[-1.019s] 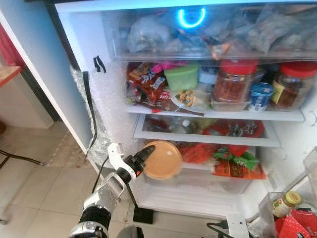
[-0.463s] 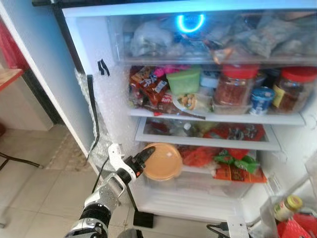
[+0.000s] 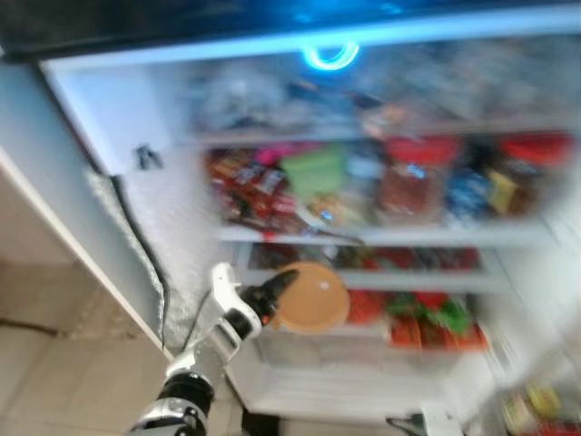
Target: Restocking fridge
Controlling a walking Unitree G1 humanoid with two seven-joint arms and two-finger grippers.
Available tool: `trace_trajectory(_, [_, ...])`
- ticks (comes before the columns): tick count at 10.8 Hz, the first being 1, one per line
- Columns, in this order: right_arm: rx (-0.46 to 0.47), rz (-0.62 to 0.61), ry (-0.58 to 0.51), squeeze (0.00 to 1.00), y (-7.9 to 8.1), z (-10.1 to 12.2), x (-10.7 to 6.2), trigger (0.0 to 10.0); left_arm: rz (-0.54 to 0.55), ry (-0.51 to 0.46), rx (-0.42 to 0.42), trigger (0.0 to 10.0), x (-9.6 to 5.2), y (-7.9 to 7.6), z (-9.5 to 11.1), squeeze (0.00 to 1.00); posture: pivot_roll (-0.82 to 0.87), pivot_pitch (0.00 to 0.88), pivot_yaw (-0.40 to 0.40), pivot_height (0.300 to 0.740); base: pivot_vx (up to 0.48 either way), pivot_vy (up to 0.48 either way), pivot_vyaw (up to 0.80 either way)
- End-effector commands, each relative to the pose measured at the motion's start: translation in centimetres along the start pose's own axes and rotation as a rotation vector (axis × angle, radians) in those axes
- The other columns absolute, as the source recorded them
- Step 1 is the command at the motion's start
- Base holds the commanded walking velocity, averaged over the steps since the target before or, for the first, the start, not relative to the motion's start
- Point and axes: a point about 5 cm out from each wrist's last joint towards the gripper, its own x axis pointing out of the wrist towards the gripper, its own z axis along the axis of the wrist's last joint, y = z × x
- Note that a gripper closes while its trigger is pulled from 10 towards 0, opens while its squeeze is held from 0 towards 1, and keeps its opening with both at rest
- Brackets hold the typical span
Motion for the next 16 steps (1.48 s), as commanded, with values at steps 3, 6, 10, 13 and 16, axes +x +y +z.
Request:
trace_trajectory(3, [0.0,0.033,0.019,0.0,1.2,-0.4,-0.2,10.0,0.013,0.044,-0.001,10.0,-0.4,0.7,0.4,0.0,-0.13,0.0,0.089,0.66,0.115,0.0,0.0])
trace_trajectory(6, [0.002,0.033,0.02,0.0,1.3,-0.4,-0.2,10.0,0.013,0.117,0.027,10.0,0.0,0.5,-0.1,0.0,-0.13,0.001,0.09,0.66,0.0,0.0,0.0])
trace_trajectory(10, [-0.003,0.034,0.019,0.0,1.3,-0.5,-0.2,10.0,-0.004,0.14,0.02,10.0,1.5,-0.4,0.5,0.0,-0.14,0.011,0.089,0.66,0.0,0.0,0.0])
trace_trajectory(13, [-0.003,0.034,0.019,0.0,1.3,-0.5,-0.2,10.0,-0.004,0.14,0.02,10.0,1.5,-0.4,0.5,0.0,-0.14,0.011,0.089,0.66,0.0,0.0,0.0])
trace_trajectory(16, [-0.003,0.034,0.019,0.0,1.3,-0.5,-0.2,10.0,-0.004,0.14,0.02,10.0,1.5,-0.4,0.5,0.0,-0.14,0.011,0.089,0.66,0.0,0.0,0.0])
